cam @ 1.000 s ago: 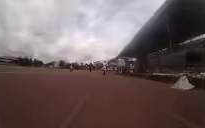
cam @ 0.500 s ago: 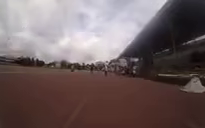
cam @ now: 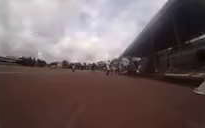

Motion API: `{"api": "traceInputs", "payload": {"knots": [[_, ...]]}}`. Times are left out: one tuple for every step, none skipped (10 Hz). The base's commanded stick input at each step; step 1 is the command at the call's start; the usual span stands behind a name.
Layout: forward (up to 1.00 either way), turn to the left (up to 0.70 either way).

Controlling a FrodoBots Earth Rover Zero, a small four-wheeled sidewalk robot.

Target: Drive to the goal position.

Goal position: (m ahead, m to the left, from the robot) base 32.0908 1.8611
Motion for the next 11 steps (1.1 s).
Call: {"api": "traceInputs", "payload": {"knots": [[0.85, 0.0], [0.85, 0.0], [0.85, 0.0], [0.85, 0.0], [0.85, 0.0], [0.85, 0.0], [0.85, 0.0], [0.85, 0.0], [0.85, 0.0], [0.85, 0.0], [0.85, 0.0]]}}
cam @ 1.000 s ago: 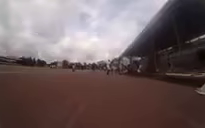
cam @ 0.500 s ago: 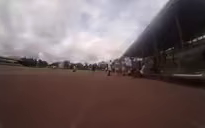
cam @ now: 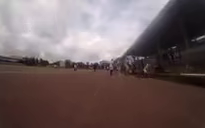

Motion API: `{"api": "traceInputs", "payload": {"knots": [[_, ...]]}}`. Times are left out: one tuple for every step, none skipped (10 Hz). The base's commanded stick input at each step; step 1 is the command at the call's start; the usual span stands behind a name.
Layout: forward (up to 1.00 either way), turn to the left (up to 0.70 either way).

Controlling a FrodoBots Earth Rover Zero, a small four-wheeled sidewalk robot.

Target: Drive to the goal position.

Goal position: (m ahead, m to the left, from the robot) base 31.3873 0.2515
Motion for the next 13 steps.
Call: {"api": "traceInputs", "payload": {"knots": [[0.85, 0.0], [0.85, 0.0], [0.85, 0.0], [0.85, 0.0], [0.85, 0.0], [0.85, 0.0], [0.85, 0.0], [0.85, 0.0], [0.85, 0.0], [0.85, 0.0], [0.85, 0.0], [0.85, 0.0], [0.85, 0.0]]}}
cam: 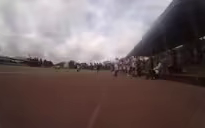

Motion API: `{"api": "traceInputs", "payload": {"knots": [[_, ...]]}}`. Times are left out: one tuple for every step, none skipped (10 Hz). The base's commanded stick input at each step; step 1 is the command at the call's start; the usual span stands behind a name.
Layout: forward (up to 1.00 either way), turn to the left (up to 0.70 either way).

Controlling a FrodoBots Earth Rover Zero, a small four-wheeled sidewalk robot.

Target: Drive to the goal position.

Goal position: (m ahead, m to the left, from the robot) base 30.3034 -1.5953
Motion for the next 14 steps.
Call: {"api": "traceInputs", "payload": {"knots": [[0.85, 0.0], [0.85, 0.0], [0.85, 0.0], [0.85, 0.0], [0.85, 0.0], [0.85, 0.0], [0.85, 0.0], [0.85, 0.0], [0.85, 0.0], [0.85, 0.0], [0.85, 0.0], [0.85, 0.0], [0.85, -0.03], [0.85, -0.18]]}}
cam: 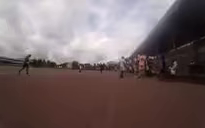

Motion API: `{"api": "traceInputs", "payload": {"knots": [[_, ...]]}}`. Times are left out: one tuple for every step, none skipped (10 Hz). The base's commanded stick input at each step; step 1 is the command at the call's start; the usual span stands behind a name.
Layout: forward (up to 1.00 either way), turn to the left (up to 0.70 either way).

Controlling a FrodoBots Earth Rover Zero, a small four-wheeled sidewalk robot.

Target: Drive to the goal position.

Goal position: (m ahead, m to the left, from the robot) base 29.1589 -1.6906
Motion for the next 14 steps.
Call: {"api": "traceInputs", "payload": {"knots": [[0.85, -0.33], [0.85, -0.34], [0.85, -0.34], [0.85, -0.34], [0.85, -0.34], [0.85, -0.34], [0.85, -0.34], [0.85, -0.34], [0.85, -0.34], [0.85, -0.32], [0.85, -0.28], [0.85, -0.1], [0.85, 0.0], [0.85, 0.0]]}}
